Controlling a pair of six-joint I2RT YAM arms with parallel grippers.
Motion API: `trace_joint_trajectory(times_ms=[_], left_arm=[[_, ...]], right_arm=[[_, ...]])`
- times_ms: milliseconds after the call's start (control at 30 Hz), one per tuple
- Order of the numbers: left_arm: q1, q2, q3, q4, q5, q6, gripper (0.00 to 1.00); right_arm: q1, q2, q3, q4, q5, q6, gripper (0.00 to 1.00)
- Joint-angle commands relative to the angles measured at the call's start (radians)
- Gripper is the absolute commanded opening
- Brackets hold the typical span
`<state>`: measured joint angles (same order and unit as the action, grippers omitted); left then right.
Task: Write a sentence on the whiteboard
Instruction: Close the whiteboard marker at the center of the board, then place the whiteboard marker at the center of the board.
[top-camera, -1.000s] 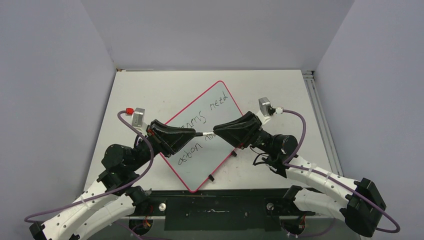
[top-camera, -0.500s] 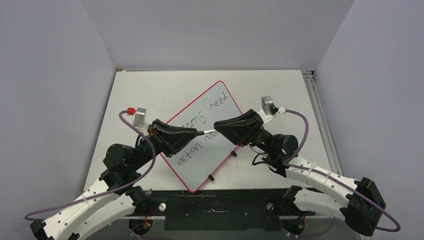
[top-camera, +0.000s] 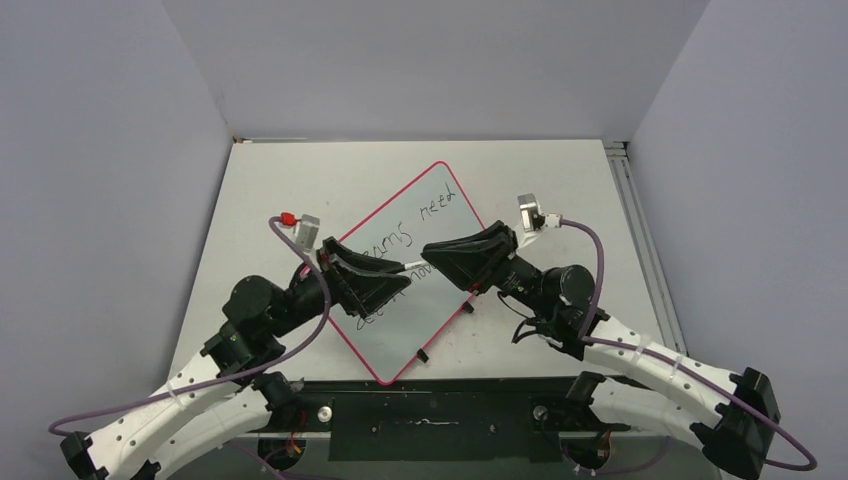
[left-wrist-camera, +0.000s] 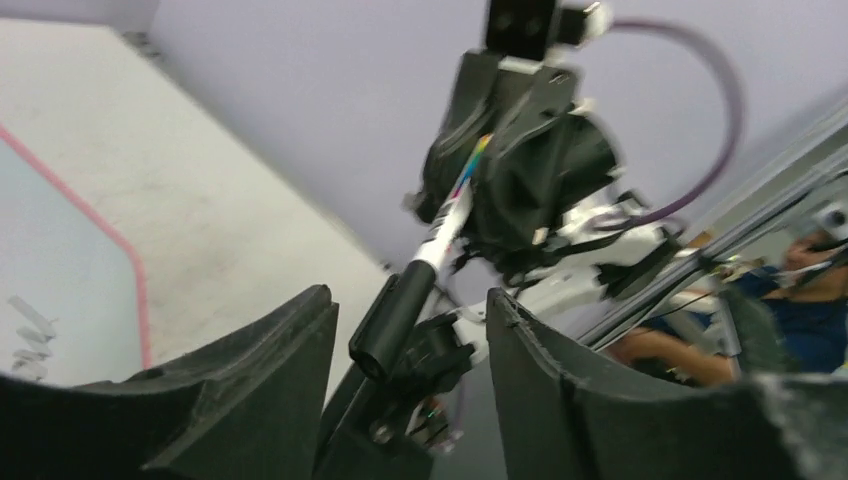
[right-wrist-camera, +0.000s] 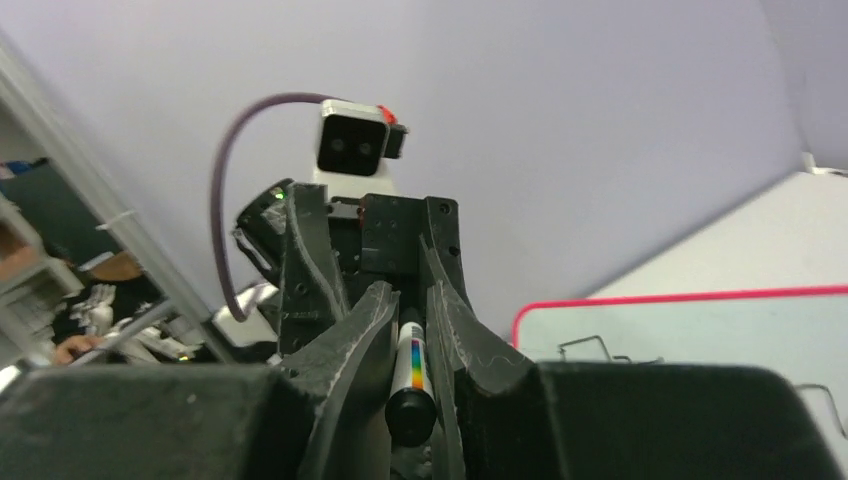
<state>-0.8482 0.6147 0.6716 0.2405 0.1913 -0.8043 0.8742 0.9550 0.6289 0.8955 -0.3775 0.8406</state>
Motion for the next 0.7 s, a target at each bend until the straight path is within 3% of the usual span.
trace_joint_trajectory(times_ms=[0, 67, 167, 367, 467, 567, 667], left_arm=[[0.043, 0.041, 0.128, -0.338, 0.054, 0.141, 0.64], [0.085, 0.06, 0.199, -0.434, 0.045, 0.204, 0.78], [0.15, 0.107, 0.325, -0.543, 0.042, 0.281, 0.9], [0.338, 0.27, 0.508, -0.677, 0.135, 0.43, 0.94], [0.508, 0.292, 0.516, -0.643, 0.239, 0.421, 0.95], [0.68, 0.284, 0.484, -0.584, 0.329, 0.386, 0.96], [0.755, 0.247, 0.418, -0.577, 0.188, 0.405, 0.96]], right_arm=[[0.032, -0.122, 0.141, -0.558, 0.224, -0.262, 0.05], [0.032, -0.167, 0.205, -0.795, 0.39, -0.319, 0.05], [0.03, -0.187, 0.279, -1.062, 0.632, -0.348, 0.05], [-0.004, -0.143, 0.336, -1.365, 0.832, -0.343, 0.05], [-0.095, -0.12, 0.304, -1.422, 0.781, -0.331, 0.05], [-0.274, -0.097, 0.234, -1.412, 0.574, -0.346, 0.05], [-0.477, -0.055, 0.149, -1.38, 0.288, -0.358, 0.05]])
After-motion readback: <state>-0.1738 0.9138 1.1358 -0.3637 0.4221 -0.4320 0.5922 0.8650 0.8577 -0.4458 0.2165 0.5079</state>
